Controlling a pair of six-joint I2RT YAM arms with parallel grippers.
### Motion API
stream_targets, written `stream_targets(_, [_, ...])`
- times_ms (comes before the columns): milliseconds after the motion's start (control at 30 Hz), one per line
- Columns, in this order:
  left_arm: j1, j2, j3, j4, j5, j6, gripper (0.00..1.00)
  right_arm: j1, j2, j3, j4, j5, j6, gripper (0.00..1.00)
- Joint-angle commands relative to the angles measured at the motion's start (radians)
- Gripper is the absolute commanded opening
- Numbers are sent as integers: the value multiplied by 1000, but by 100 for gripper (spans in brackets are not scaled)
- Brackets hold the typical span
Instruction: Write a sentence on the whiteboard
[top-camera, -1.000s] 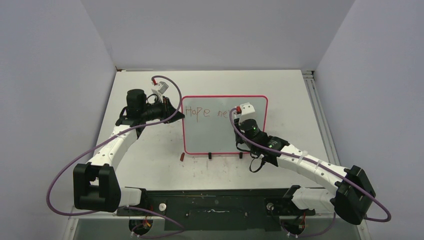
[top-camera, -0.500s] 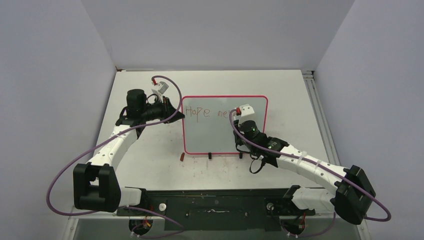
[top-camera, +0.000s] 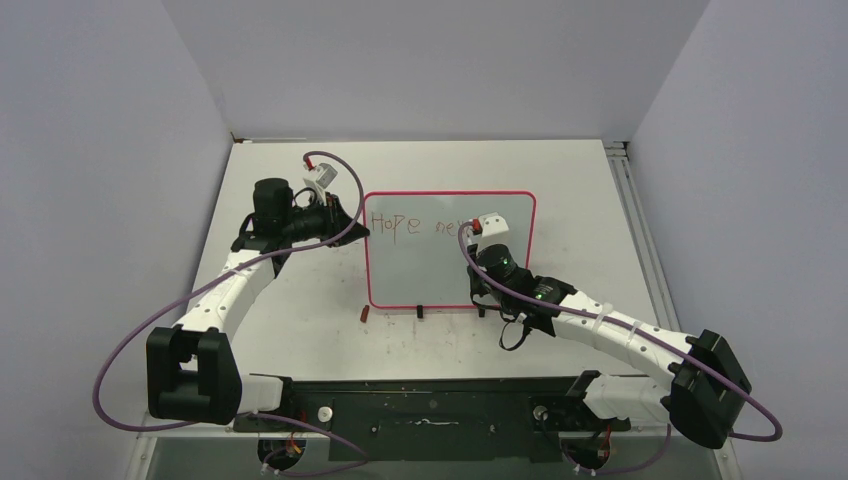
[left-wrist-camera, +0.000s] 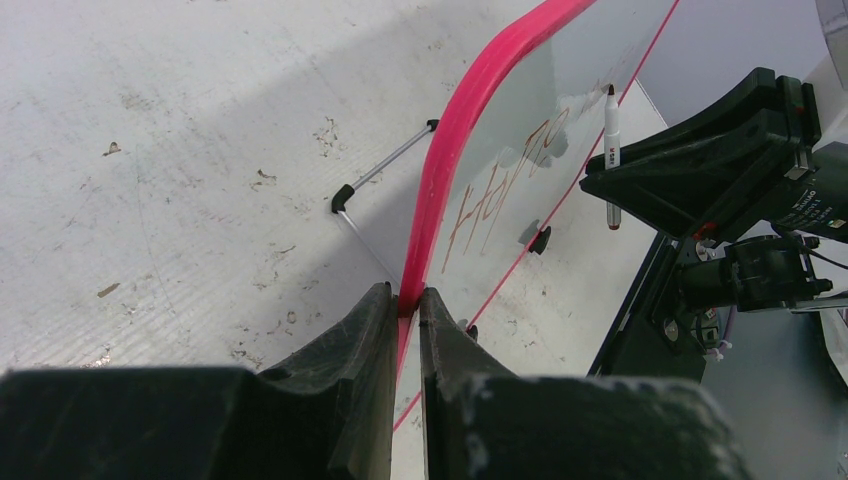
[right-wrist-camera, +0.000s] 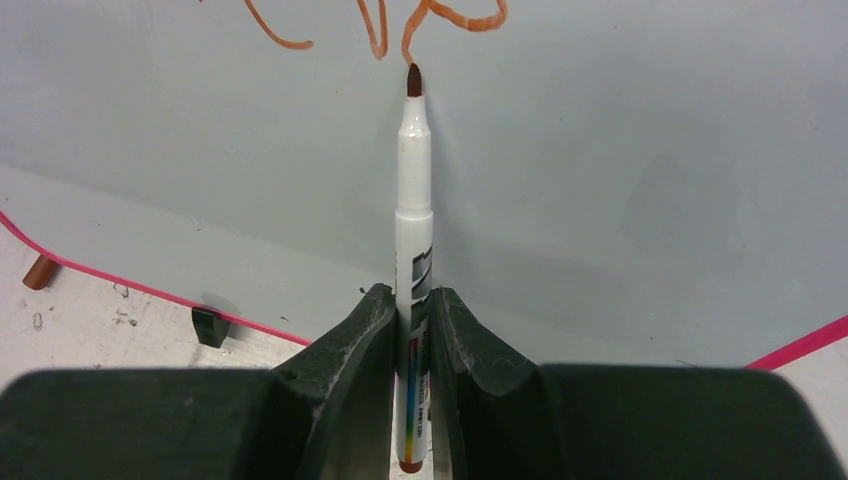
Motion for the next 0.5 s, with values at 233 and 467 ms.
stream_targets(233, [-1,-38,9,35,3,-2,0,-3,-29,3,-37,82,27,5])
stream_targets(467, [0,-41,8,35,3,-2,0,0,-89,0,-22,62,-4,5])
